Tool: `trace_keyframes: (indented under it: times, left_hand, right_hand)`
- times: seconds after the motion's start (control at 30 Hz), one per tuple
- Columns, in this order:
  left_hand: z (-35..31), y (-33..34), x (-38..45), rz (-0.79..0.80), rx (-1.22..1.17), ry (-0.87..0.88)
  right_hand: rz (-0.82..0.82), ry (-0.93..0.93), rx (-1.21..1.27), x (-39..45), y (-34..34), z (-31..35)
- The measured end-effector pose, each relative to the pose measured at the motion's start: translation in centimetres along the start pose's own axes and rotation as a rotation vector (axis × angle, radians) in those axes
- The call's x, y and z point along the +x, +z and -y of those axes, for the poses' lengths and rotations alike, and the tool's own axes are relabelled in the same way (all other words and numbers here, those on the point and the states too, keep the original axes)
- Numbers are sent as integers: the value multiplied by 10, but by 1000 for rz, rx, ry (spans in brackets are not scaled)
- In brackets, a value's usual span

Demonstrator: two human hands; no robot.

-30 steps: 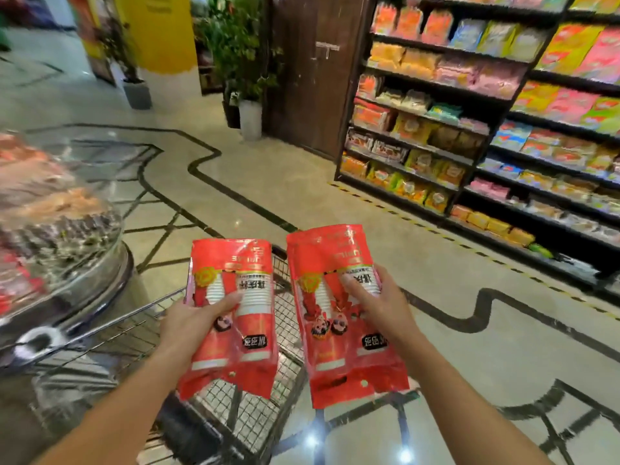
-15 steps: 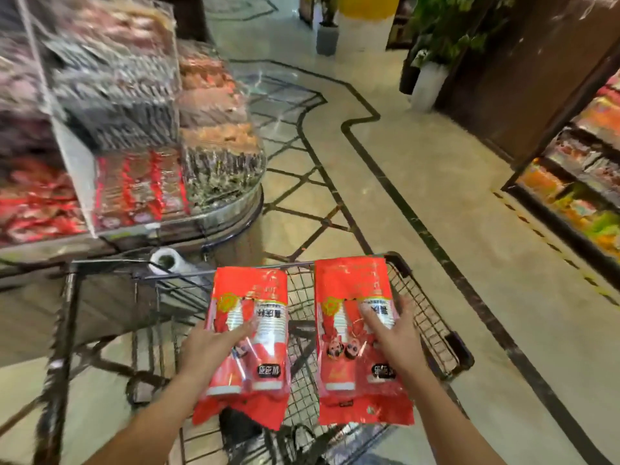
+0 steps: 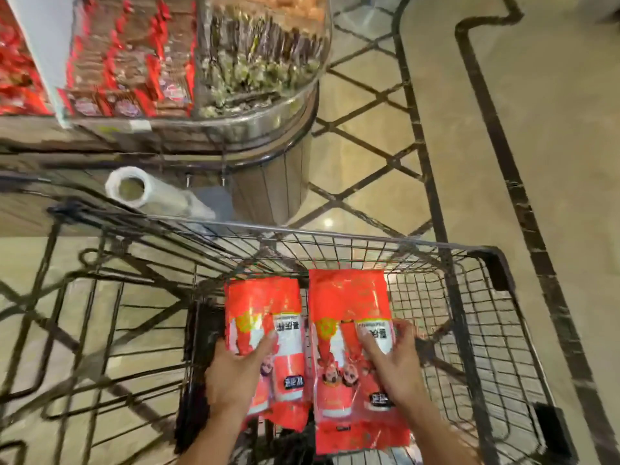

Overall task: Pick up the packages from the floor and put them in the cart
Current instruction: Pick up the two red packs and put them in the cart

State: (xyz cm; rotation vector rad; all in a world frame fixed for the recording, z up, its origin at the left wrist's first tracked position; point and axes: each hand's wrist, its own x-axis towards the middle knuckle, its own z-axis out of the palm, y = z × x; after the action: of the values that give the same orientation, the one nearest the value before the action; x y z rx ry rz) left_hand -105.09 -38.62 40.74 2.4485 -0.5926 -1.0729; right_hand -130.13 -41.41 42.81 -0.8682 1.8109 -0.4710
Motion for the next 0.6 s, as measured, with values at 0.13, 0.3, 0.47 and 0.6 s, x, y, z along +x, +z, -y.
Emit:
trace_keyframes:
  times: [0.13,0.3,0.47,0.6]
  left_hand:
    - [26,46,33,-90,67,59]
    - [39,86,69,-101,65,144]
    - [44,114,91,-99,69,165]
    - [45,124,94,-46,218,43]
  right_hand:
    - [20,35,14,46,24,-45]
    - [12,20,36,94,41,-76]
    - [47,70,35,128,52,-100]
    - [58,83,-94,134,62,-104]
